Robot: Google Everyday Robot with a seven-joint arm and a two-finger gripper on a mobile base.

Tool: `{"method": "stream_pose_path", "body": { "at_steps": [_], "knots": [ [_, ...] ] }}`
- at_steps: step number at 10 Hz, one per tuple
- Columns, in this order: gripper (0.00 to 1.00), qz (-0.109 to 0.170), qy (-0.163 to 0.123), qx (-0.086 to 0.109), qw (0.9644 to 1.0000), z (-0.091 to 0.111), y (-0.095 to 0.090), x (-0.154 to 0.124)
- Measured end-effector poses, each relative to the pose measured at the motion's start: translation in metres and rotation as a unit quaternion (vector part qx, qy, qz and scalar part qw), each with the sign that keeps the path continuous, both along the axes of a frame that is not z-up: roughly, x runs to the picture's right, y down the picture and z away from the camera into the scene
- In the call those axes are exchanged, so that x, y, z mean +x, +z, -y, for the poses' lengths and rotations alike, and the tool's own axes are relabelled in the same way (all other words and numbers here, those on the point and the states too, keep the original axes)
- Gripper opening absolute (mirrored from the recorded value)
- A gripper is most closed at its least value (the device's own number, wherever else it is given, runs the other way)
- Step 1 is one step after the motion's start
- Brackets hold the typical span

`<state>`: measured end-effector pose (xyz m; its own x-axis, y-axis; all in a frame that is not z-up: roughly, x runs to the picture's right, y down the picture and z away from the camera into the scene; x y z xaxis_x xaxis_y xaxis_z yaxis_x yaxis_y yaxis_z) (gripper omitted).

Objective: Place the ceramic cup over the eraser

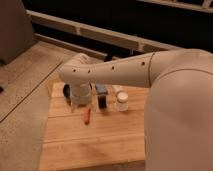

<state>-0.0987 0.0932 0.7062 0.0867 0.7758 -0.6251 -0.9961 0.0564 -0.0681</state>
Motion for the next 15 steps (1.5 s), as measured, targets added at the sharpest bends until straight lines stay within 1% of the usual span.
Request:
{"method": "stream_pose_path", "body": {
  "at_steps": [1,2,3,4,5,6,8,9,10,11,12,13,15],
  "knots": [
    [0.65,0.002,-0.008,0.021,0.9997,0.012,0.004,0.017],
    [0.65,0.007,-0.018,0.050,0.9986,0.027,0.007,0.041],
    [0.65,0.014,-0.021,0.068,0.9974,0.036,0.006,0.056],
    [0.65,0.019,-0.023,0.081,0.9962,0.041,0.006,0.069],
    [0.65,0.024,-0.019,0.094,0.9951,0.045,0.005,0.089],
    [0.65,0.025,-0.012,0.100,0.9946,0.046,0.004,0.105],
    [0.65,0.026,0.005,0.107,0.9939,0.049,0.005,0.138],
    [0.65,0.027,0.018,0.110,0.9934,0.051,0.005,0.166],
    [0.65,0.029,0.023,0.112,0.9931,0.052,0.007,0.187],
    [0.65,0.031,0.027,0.109,0.9932,0.051,0.010,0.203],
    [0.65,0.037,0.030,0.102,0.9936,0.047,0.017,0.223],
    [0.65,0.042,0.029,0.095,0.9941,0.043,0.022,0.233],
    [0.65,0.058,0.019,0.075,0.9953,0.035,0.037,0.259]
  ]
}}
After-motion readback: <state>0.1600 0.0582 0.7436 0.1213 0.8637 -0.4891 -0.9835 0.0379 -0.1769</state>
